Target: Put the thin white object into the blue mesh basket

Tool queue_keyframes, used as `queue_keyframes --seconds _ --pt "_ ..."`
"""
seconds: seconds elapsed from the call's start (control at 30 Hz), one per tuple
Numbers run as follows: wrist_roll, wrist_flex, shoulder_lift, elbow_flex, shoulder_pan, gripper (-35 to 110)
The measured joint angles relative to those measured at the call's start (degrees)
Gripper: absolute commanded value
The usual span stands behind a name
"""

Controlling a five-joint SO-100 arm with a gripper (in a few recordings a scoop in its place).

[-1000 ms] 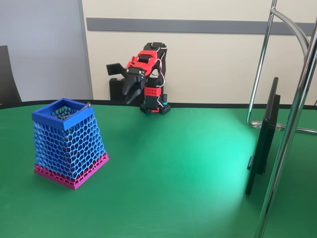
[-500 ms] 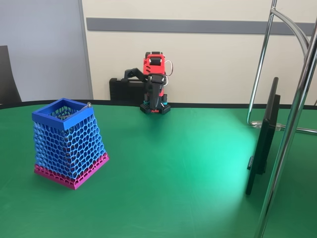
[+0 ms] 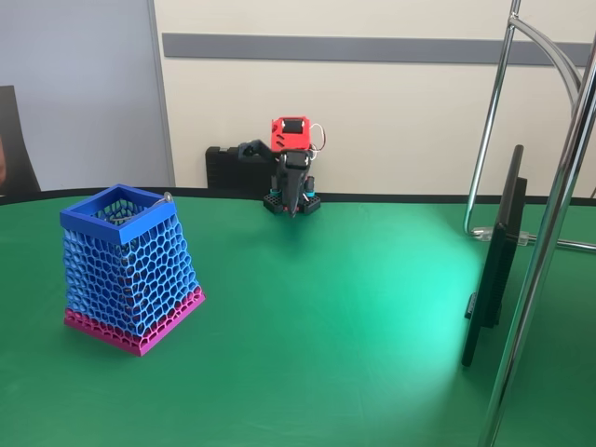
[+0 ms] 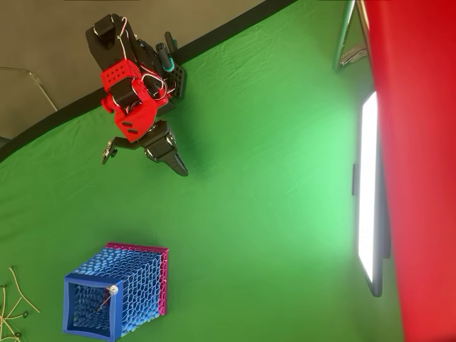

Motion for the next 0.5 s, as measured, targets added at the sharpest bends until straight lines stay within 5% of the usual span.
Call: queue_keyframes --seconds 0.5 --pt "2.99 1.49 3.87 4.22 0.18 1"
